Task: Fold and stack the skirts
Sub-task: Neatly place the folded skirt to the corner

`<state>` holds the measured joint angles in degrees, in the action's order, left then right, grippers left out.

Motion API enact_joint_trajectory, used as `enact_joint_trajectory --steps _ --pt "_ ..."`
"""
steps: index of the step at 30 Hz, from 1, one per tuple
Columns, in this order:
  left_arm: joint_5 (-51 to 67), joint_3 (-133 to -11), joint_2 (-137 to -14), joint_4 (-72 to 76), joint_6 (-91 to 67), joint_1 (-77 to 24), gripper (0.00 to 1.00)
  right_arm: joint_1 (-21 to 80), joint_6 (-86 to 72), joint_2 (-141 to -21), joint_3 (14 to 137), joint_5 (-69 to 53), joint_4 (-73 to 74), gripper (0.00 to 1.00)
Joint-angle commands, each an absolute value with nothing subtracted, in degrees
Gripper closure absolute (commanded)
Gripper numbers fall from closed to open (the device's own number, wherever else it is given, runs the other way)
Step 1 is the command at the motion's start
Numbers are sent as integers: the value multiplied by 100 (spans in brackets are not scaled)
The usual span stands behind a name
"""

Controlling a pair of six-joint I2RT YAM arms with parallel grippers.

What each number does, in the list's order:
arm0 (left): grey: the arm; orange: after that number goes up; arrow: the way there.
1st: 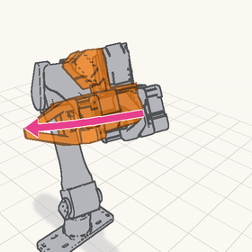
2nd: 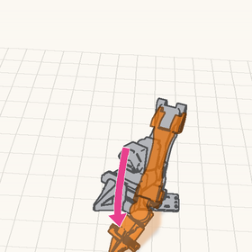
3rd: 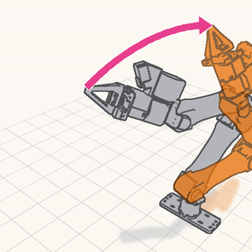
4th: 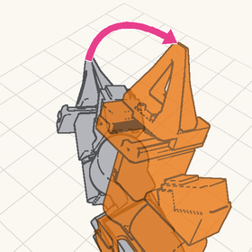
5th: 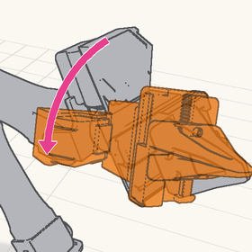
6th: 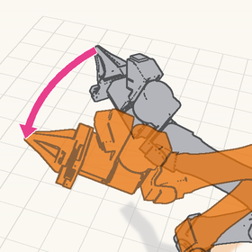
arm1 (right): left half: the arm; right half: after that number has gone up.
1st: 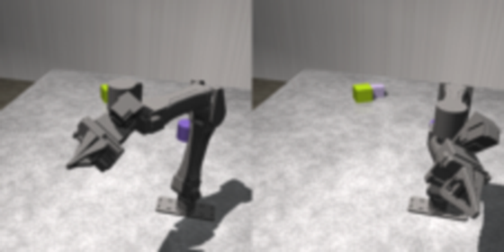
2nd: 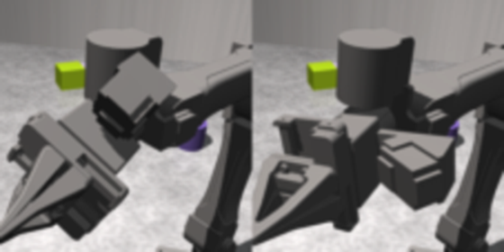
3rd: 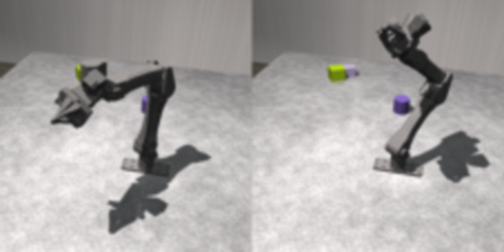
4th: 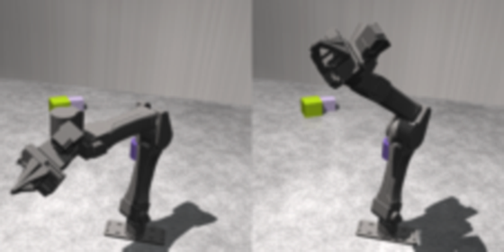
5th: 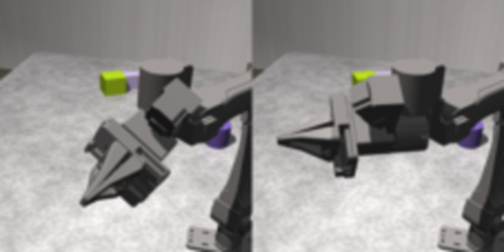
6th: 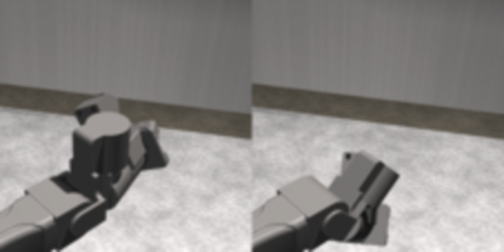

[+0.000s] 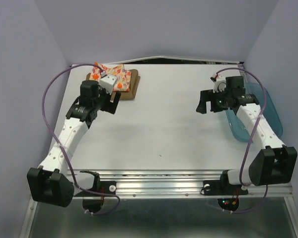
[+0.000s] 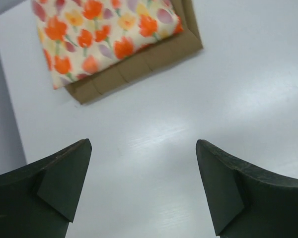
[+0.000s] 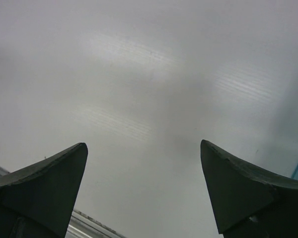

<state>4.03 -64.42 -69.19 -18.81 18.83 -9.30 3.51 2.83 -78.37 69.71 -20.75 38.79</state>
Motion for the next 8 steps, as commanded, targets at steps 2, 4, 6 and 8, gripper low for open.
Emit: enact_joint_trajectory --steps 2,4,6,8 --pt "685 -5608 -6276 -1802 1696 -1283 1 369 694 -7524 6172 -3347 4113 0" --pt "703 -5485 -6188 -1793 1749 -1301 1 369 695 -7445 5977 -3436 4096 0" --pt "747 -5441 -6109 -1819 1854 -1336 1 369 685 -7357 5741 -3384 3999 0" --pt "738 -5423 -6039 -1767 1898 -1336 1 369 712 -7252 5678 -3349 3964 0"
